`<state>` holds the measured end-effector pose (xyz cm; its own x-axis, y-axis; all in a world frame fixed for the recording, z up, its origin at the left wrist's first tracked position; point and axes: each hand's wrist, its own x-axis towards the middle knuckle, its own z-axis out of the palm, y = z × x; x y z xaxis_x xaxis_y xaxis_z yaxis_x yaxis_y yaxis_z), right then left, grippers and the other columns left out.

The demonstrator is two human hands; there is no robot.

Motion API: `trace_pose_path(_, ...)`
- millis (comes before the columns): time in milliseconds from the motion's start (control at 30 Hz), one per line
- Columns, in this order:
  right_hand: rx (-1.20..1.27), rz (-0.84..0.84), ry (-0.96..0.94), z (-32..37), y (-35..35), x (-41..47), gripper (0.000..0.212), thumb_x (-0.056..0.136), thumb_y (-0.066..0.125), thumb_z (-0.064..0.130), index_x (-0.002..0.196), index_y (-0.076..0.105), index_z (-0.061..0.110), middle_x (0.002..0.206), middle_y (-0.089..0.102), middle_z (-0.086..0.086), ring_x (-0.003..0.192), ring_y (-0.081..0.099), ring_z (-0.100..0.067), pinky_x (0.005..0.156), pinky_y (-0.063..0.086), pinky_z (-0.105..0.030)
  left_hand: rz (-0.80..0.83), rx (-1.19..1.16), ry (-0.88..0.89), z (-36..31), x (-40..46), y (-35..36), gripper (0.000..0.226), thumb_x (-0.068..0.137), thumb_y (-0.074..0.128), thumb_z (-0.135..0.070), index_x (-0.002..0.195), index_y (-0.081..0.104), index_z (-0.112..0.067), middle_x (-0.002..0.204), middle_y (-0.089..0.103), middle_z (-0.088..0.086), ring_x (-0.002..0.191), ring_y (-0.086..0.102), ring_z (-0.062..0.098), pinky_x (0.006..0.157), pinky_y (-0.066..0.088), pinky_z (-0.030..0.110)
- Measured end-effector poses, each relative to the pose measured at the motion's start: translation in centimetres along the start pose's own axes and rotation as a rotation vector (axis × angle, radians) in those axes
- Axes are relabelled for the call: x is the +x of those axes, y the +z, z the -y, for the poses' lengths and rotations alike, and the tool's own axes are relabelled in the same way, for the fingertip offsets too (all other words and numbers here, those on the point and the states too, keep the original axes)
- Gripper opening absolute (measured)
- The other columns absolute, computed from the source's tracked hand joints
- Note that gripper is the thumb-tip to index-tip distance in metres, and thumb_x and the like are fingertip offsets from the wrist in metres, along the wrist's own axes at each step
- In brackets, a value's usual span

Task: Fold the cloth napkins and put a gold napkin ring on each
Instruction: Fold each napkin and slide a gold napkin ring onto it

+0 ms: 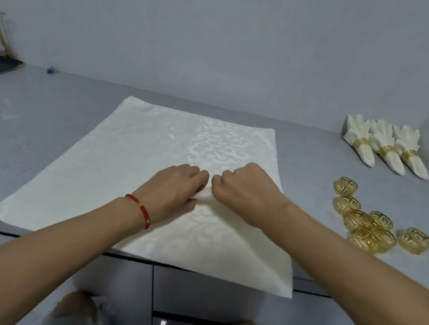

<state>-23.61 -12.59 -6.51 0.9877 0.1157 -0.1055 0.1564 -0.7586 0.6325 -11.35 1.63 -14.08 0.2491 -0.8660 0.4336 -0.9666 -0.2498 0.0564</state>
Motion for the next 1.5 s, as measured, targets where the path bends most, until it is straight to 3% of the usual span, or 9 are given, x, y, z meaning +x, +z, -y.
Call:
trace_pose_path(233, 0.339, 0.024, 0.144, 1.2, 2.7, -0.8, 0.014, 0.094, 0.063, 0.016, 0.097, 0.049, 0.02, 0.074, 0.036, 0.004, 0.061, 0.039, -0.018, 0.054, 0.024, -0.031, 0.12, -0.214, -0.185, 1.1, -1.6, -1.0, 0.007, 0.091, 0.072, -0.023, 0.098, 0.07, -0.022, 0.091, 0.064, -0.01, 0.084, 0.053, 0.011, 0.074, 0.042, 0.028)
trace_pose_path(367, 1.033, 0.15, 0.392, -2.6, 4.3, -1.7, 0.048, 0.077, 0.08, 0.06, 0.096, 0.066, 0.018, 0.098, 0.066, 0.003, 0.095, 0.062, -0.025, 0.075, 0.048, -0.037, 0.279, -0.276, -0.241, 2.1, 0.1, -2.2, 0.005, 0.089, 0.076, -0.027, 0.093, 0.073, -0.026, 0.084, 0.068, -0.013, 0.075, 0.059, 0.003, 0.066, 0.044, 0.015)
trace_pose_path(567, 1.559, 0.069, 0.76, -1.7, 7.6, -3.0, 0.083, 0.077, 0.086, 0.052, 0.134, 0.057, -0.001, 0.133, 0.063, -0.016, 0.119, 0.063, -0.033, 0.105, 0.048, -0.043, 0.477, -0.487, -0.303, 4.4, 2.3, -3.1, 0.023, 0.075, 0.089, -0.035, 0.093, 0.074, -0.034, 0.078, 0.069, -0.014, 0.065, 0.061, 0.002, 0.063, 0.047, 0.015)
trace_pose_path(700, 1.445, 0.08, 0.822, -1.6, 8.1, -2.3, 0.075, 0.073, 0.086, 0.057, 0.121, 0.063, 0.005, 0.097, 0.071, -0.008, 0.073, 0.056, -0.017, 0.07, 0.045, -0.03, 0.506, -0.594, -0.362, 5.3, 2.4, -3.0, 0.023, 0.075, 0.088, -0.041, 0.095, 0.078, -0.036, 0.097, 0.074, -0.004, 0.081, 0.065, 0.01, 0.085, 0.052, 0.029)
trace_pose_path(967, 1.196, 0.115, 0.788, -1.2, 8.5, -2.2, 0.066, 0.075, 0.076, 0.071, 0.114, 0.059, 0.019, 0.096, 0.062, 0.007, 0.095, 0.064, -0.017, 0.093, 0.053, -0.038, 0.656, -0.575, -0.421, 3.7, 4.3, -3.8, 0.041, 0.096, 0.066, -0.035, 0.077, 0.058, 0.0, 0.07, 0.047, 0.008, 0.068, 0.04, 0.026, 0.069, 0.04, 0.028)
trace_pose_path(1067, 1.162, 0.107, 0.778, -0.9, 8.2, -2.4, 0.063, 0.074, 0.075, 0.074, 0.108, 0.059, 0.023, 0.095, 0.059, 0.01, 0.1, 0.064, -0.018, 0.095, 0.054, -0.042, 0.629, -0.393, -0.344, 1.2, 5.7, -2.8, 0.041, 0.099, 0.059, -0.039, 0.071, 0.054, -0.01, 0.065, 0.049, -0.002, 0.06, 0.039, 0.023, 0.066, 0.035, 0.029)
trace_pose_path(1200, 1.201, -0.126, 0.919, -1.2, 8.8, -4.2, 0.067, 0.084, 0.058, 0.079, 0.099, 0.067, 0.014, 0.088, 0.072, 0.0, 0.081, 0.067, -0.02, 0.078, 0.055, -0.039, 0.656, -0.211, -0.337, -0.2, 6.4, -1.7, 0.022, 0.093, 0.068, -0.039, 0.112, 0.067, -0.027, 0.1, 0.069, -0.01, 0.087, 0.062, 0.01, 0.075, 0.043, 0.025)
trace_pose_path(1300, 0.701, -0.185, 1.19, -3.1, 11.0, -6.7, 0.045, 0.1, 0.051, 0.053, 0.117, 0.064, 0.013, 0.121, 0.062, -0.011, 0.109, 0.057, -0.028, 0.087, 0.048, -0.043, 0.705, -0.227, -0.33, -0.4, 6.7, -2.0, 0.023, 0.095, 0.067, -0.035, 0.111, 0.071, -0.019, 0.098, 0.071, -0.006, 0.079, 0.063, 0.008, 0.072, 0.047, 0.022)
trace_pose_path(1500, 0.247, 0.266, 1.204, -5.7, 15.1, -9.2, 0.033, 0.095, 0.052, 0.015, 0.124, 0.066, 0.017, 0.134, 0.048, -0.012, 0.123, 0.038, -0.031, 0.101, 0.032, -0.046, 0.736, -0.435, -0.418, 0.4, 6.5, -3.0, 0.018, 0.092, 0.073, -0.027, 0.079, 0.07, -0.014, 0.067, 0.055, -0.005, 0.062, 0.047, 0.016, 0.063, 0.042, 0.025)
